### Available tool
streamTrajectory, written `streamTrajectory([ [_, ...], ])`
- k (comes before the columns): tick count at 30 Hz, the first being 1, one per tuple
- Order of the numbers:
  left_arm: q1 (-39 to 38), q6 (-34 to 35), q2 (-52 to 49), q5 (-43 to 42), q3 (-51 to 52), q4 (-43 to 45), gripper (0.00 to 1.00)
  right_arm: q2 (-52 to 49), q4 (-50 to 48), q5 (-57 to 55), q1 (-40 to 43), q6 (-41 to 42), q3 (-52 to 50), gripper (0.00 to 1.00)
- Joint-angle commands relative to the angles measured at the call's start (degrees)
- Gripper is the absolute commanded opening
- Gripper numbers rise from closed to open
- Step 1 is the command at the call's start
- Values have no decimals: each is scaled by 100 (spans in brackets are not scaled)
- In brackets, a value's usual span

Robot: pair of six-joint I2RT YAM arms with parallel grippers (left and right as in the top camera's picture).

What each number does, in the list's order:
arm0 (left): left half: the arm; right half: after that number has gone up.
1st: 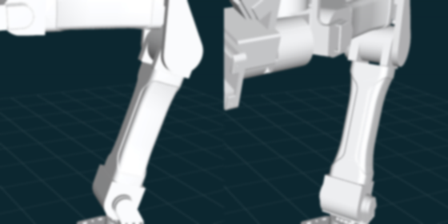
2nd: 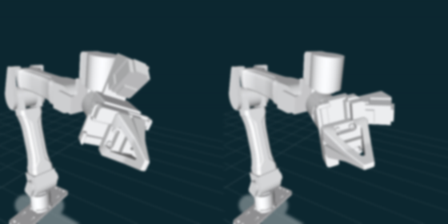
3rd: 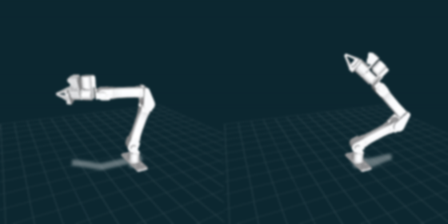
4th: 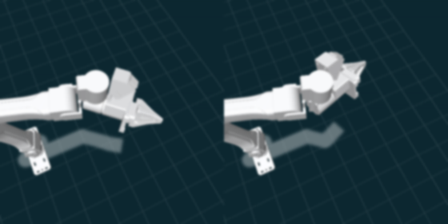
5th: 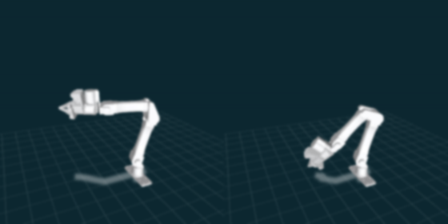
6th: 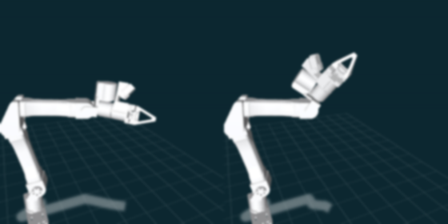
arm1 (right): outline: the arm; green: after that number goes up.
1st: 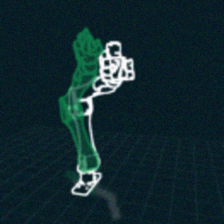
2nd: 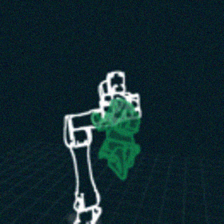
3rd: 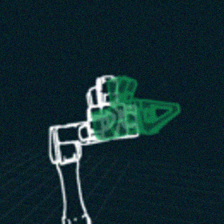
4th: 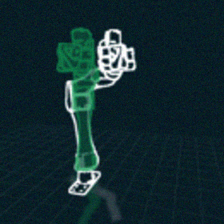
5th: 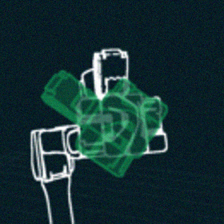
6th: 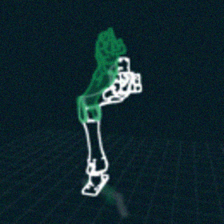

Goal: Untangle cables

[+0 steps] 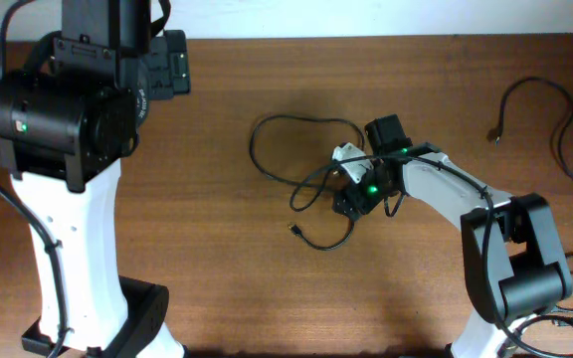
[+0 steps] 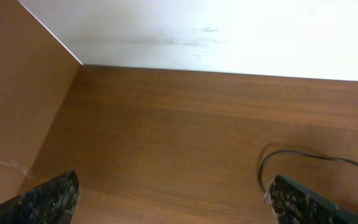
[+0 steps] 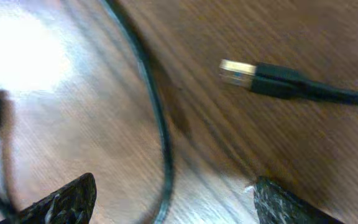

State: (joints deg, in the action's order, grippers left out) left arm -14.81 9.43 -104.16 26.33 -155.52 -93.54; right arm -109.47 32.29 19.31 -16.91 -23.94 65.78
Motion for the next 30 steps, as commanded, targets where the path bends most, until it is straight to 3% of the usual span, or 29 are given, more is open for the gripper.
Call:
streamTrajectory([
  [1,35,-50,11,-61,-26,-7,99,-52,-4,-706,4,503,-79,81],
  [10,35,-50,11,-114,-26,-20,99,-52,-667,-608,-208,839,-870,82],
  [14,35,-50,11,-153,-26,-20,99,-52,-881,-651,-258,1099,-844,87],
  [16,35,-50,11,-168,-26,-17,99,-52,-466,-737,-258,863,-527,100],
  [18,35,-50,9,-170,-26,-17,99,-52,560,-1141,-258,769,-192,99],
  [21,35,-50,9,-308,-26,-17,99,-52,1082,-1143,-260,774,-179,99],
  [25,35,-50,9,-369,-26,-61,99,-52,1165,-1075,-295,793,-179,99],
  [30,35,-52,9,-452,-26,-66,99,-293,643,-1419,-949,887,-173,99],
])
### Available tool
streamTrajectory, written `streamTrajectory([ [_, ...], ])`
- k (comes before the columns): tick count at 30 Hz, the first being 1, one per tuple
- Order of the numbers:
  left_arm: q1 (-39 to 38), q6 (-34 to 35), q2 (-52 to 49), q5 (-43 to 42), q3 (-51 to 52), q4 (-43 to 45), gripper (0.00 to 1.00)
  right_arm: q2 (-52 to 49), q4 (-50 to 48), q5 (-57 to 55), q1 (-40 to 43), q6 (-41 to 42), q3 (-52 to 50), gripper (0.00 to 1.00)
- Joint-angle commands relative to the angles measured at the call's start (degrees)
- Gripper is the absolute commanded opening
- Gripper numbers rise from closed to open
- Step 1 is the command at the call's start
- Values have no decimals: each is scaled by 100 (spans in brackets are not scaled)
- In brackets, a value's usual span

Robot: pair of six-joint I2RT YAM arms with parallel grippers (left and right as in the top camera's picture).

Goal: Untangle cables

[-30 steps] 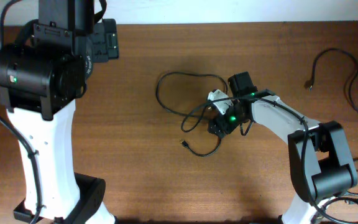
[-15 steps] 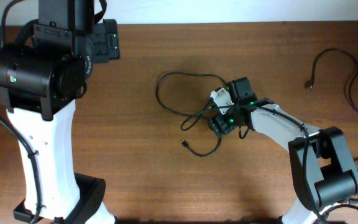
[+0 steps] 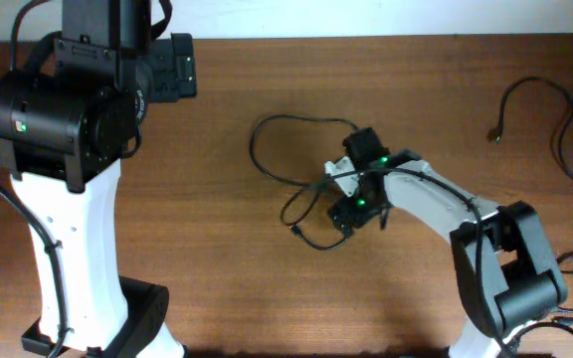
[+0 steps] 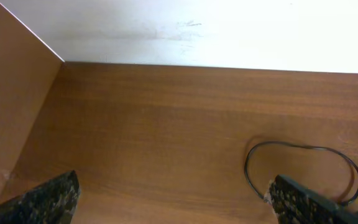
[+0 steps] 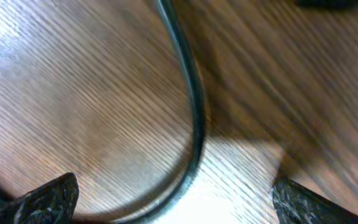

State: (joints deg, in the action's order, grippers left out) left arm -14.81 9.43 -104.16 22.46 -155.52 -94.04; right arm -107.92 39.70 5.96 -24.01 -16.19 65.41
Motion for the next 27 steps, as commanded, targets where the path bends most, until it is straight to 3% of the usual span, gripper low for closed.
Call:
streamTrajectory([
  [1,35,-50,9,-68,-26,-15,99,-664,-72,-216,-264,173,-17,99],
  [6,35,-50,9,-66,-26,-17,99,-1213,560,-365,-136,315,1410,99],
  [9,35,-50,9,-68,-26,-35,99,-1871,608,-345,-144,339,1423,99],
  [10,35,-50,9,-68,-26,-35,99,-2094,608,-369,-146,479,1423,37],
  [11,35,-50,9,-68,-26,-35,99,-2170,573,-365,-142,597,1423,20],
  [13,35,-50,9,-68,-26,-35,99,-2181,555,-363,-146,623,1423,4],
  [17,35,-50,9,-68,-26,-37,99,-2181,243,-363,85,946,1434,4],
  [21,35,-50,9,-68,-26,-37,99,-2179,407,-151,1681,1215,1641,4],
  [24,35,-50,9,-68,-26,-33,99,-2179,994,-146,2992,1198,2437,4],
  [27,35,-50,9,-66,-26,-7,99,-2179,1351,173,3287,1069,2815,4],
])
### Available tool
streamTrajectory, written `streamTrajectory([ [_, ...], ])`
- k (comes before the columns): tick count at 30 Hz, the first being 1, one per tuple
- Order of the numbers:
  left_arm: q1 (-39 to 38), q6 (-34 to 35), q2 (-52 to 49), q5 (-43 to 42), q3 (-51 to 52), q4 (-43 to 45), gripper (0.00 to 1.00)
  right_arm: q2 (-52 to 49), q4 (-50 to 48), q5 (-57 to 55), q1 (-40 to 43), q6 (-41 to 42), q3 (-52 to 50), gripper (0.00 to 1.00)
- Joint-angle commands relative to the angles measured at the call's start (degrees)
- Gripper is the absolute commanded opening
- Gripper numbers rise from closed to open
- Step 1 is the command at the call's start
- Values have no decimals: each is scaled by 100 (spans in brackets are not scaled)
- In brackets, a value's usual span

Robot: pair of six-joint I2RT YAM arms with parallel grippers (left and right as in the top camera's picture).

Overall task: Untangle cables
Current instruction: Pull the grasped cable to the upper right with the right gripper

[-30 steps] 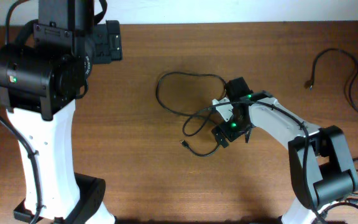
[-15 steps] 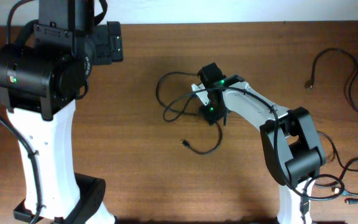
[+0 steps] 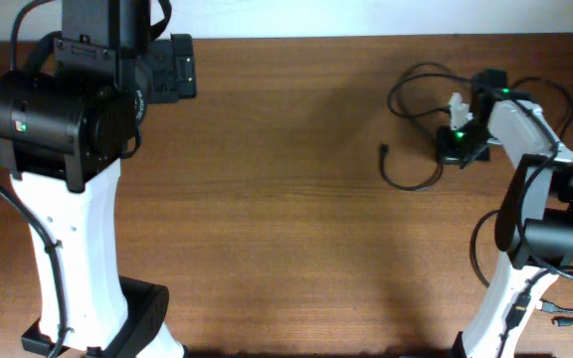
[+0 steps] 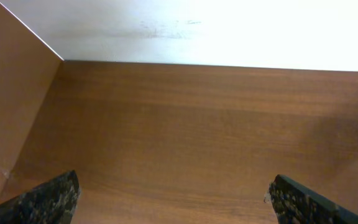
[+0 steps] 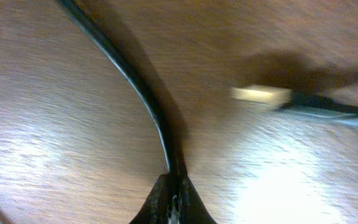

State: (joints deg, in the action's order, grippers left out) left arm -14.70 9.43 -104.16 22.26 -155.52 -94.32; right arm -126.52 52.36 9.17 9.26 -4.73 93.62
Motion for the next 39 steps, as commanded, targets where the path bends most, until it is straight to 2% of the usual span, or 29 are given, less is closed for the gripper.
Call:
streamTrajectory([
  [1,24,-52,9,-46,-26,22,99,-319,85,-122,-175,-79,-9,4],
  [3,24,-50,9,-48,-26,13,99,-319,46,-127,-621,-76,-9,4],
  [5,24,-50,9,-48,-26,9,99,-319,-85,-168,-1412,127,-9,4],
  [8,24,-50,9,-48,-26,-9,99,-319,-168,-306,-1989,321,-17,4],
  [10,24,-50,9,-81,-26,-13,99,-319,-179,-389,-1965,330,-17,4],
  [15,24,-52,9,-173,-26,-7,99,-319,-109,-345,-946,308,-17,4],
  [19,24,-52,9,-173,-26,-7,99,-319,31,-341,-855,157,-17,4],
  [20,24,-52,9,-173,-26,-7,99,-306,90,-343,-866,155,-15,57],
  [21,24,-52,9,-170,-26,0,99,-236,144,-358,-857,116,-15,99],
  [26,24,-50,9,-170,-26,35,99,789,273,-374,-852,-85,48,99],
  [31,24,-50,9,-173,-26,9,99,2785,660,-385,-855,-83,48,99],
  [35,24,-50,9,-173,-26,9,99,3939,883,-387,-848,-83,48,99],
  [39,24,-50,9,-173,-26,9,99,4308,1202,-380,-855,-79,48,99],
])
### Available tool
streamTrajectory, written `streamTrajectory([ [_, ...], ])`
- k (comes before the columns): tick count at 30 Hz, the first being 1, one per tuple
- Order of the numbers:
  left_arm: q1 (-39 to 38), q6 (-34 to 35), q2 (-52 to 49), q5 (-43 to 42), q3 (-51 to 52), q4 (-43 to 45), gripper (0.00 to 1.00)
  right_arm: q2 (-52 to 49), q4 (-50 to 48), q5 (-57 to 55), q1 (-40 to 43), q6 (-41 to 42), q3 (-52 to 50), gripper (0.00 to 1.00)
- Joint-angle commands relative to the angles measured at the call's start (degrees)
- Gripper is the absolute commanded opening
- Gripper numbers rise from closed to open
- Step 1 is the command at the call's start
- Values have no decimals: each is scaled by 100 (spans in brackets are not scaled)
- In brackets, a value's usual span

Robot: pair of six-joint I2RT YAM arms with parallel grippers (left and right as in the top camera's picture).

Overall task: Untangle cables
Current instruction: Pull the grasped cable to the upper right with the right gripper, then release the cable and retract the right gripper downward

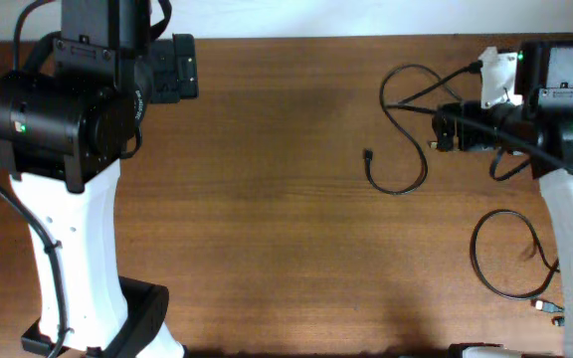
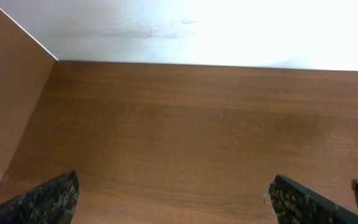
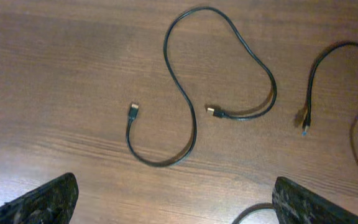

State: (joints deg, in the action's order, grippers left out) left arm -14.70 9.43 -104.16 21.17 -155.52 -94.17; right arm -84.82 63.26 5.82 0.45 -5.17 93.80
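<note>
A thin black cable [image 3: 194,127] lies loose in an S shape on the brown table, one plug [image 3: 133,109] at its left end and the other [image 3: 211,111] mid-frame. In the overhead view it sits at the back right, its free plug [image 1: 367,156] pointing toward the middle. My right gripper [image 3: 173,190] hangs high above it, open and empty. A second black cable end [image 3: 304,124] lies just to the right, apart from the first. My left gripper [image 2: 173,190] is open over bare table at the far left.
Another black cable makes a loop [image 1: 475,254] at the front right beside the right arm's base. A white wall [image 2: 216,25] bounds the table's far edge. The left arm's big body [image 1: 63,109] stands over the left side.
The right gripper was shut on the cable low at the table's back right; now it is open and raised high. The cable lies spread in an S. The left arm is unchanged.
The right gripper was open and low over a tangled cable in the middle of the table, and still so a second later. Then it was shut on the cable at the back right. Now the cable lies there released and untangled.
</note>
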Motion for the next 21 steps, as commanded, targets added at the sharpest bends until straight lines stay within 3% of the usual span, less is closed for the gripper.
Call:
streamTrajectory([
  [1,24,-50,9,-63,-26,-7,99,179,203,9,26,-35,31,99],
  [3,24,-50,9,-63,-26,-7,99,208,363,275,26,-37,31,99],
  [4,24,-50,9,-63,-26,-7,99,208,498,713,26,-35,31,90],
  [5,24,-50,9,-63,-26,-7,99,205,664,765,26,-35,28,70],
  [7,24,-50,9,-63,-26,-7,99,208,483,933,26,-35,31,76],
  [9,24,-50,9,-63,-26,-7,99,210,251,929,28,-39,31,69],
  [10,24,-50,9,-63,-26,-7,99,221,-15,901,33,-39,31,54],
  [11,24,-50,9,-63,-26,-7,99,223,-262,920,31,-39,31,48],
  [14,24,-50,9,-63,-26,-7,99,791,-1351,857,31,-57,-258,50],
  [15,24,-50,9,-63,-26,-7,99,1423,-2376,855,33,-57,-918,56],
  [17,24,-50,9,-63,-26,-7,99,2100,-3545,855,33,-59,-1856,61],
  [19,24,-50,9,-63,-26,-7,99,2983,-4579,852,33,-57,-3143,91],
  [20,24,-50,9,-63,-26,-7,99,3292,-4813,844,33,-59,-3574,99],
  [21,24,-50,9,-63,-26,-7,99,3713,-5056,833,33,-57,-4105,99],
])
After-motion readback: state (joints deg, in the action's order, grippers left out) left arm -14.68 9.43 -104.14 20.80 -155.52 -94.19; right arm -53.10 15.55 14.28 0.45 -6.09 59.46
